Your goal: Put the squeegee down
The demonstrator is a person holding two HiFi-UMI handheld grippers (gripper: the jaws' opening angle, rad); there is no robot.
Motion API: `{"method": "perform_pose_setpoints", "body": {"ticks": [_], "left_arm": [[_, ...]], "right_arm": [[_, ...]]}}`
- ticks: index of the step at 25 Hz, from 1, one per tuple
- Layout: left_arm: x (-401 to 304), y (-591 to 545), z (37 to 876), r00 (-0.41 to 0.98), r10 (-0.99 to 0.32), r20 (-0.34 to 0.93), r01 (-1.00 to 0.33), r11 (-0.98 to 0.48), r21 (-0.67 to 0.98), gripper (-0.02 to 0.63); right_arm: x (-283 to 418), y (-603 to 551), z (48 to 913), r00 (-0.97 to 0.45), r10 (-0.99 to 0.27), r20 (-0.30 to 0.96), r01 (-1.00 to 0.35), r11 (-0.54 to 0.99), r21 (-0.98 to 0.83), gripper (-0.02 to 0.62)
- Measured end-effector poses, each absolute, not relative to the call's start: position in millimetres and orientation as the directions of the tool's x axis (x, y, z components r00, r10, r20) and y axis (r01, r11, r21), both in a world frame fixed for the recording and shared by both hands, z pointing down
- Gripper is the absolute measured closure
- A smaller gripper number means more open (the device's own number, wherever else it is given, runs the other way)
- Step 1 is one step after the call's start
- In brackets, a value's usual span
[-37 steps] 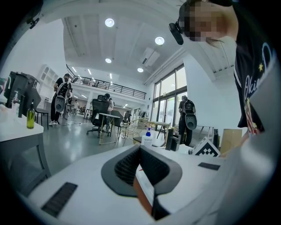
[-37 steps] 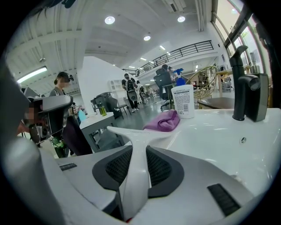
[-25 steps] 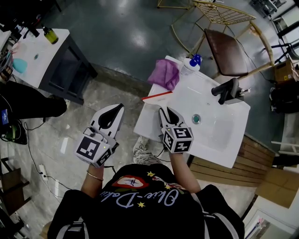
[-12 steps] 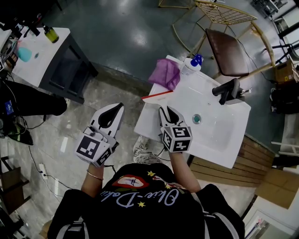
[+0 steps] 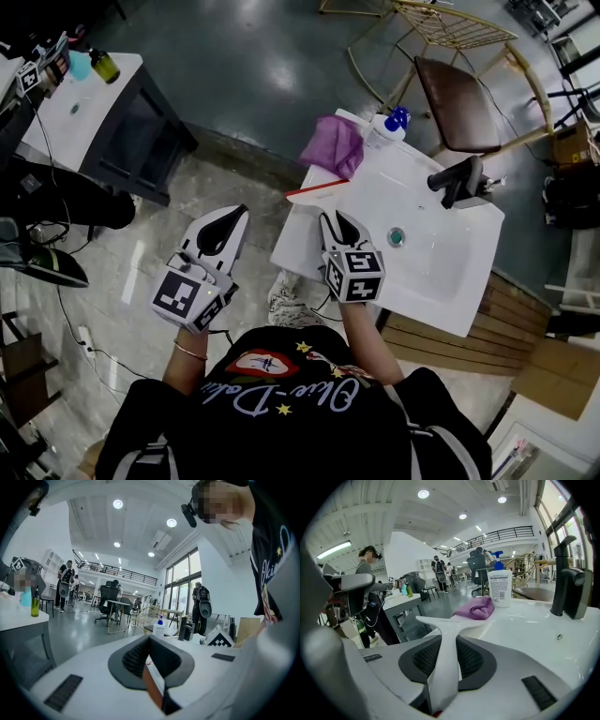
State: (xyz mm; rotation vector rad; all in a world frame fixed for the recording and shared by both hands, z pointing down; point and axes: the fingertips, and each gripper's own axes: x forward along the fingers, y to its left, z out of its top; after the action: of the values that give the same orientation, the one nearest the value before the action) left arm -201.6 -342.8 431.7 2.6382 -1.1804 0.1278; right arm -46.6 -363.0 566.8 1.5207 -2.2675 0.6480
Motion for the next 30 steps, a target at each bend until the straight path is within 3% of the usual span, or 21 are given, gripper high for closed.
{"method": "perform_pose_setpoints", "body": {"ticks": [30], "left_arm": [[-210.5, -340.7, 431.3, 0.657, -0.732, 0.181, -0.753, -0.63, 0.189, 0.612]], "right_arm": [[-54.1, -361.4, 576.3, -0.382, -0.746, 0.545, -0.922, 0.345, -0.174, 0.434]]}}
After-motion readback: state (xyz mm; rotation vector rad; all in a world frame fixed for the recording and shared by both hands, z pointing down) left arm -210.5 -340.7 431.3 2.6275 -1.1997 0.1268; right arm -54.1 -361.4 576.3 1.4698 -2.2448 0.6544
